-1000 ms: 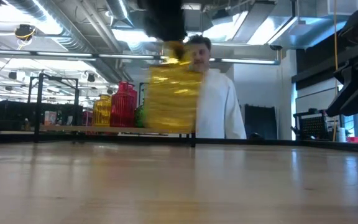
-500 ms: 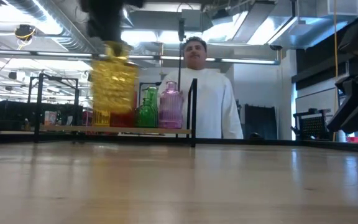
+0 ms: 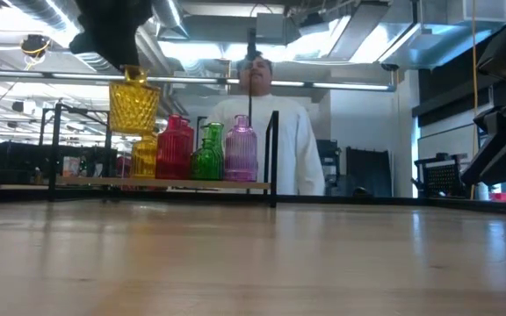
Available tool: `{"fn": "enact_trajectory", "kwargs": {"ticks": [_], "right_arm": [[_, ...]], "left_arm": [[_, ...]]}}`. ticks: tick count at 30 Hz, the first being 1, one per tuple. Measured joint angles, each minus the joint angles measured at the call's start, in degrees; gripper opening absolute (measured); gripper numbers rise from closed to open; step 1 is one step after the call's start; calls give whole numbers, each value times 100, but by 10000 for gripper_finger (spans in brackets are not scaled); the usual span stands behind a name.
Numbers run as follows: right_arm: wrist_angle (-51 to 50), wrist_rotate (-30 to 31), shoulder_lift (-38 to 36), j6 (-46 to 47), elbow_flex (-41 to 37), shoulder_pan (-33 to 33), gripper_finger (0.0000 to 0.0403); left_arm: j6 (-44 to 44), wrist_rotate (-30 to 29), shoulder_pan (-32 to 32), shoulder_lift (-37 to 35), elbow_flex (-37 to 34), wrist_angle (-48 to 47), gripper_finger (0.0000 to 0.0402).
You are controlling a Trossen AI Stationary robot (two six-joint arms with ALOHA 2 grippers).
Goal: Sort vases onto shelf
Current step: Put the yellow vase on the shelf aligned with the other yellow vase
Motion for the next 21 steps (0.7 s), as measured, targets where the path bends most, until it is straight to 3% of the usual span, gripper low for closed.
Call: {"fn": "enact_trajectory", "kwargs": {"ticks": [7, 15, 21], "right_arm": [[17, 4, 0, 6, 0, 0, 143], [-24, 9, -2, -55, 0, 0, 143], [-26, 9, -2, -58, 0, 0, 143]], "left_arm": [[446, -119, 1145, -65, -7, -84, 51], [999, 347, 2137, 13, -48, 85, 51], [1233, 871, 2611, 11, -772, 882, 50]]}}
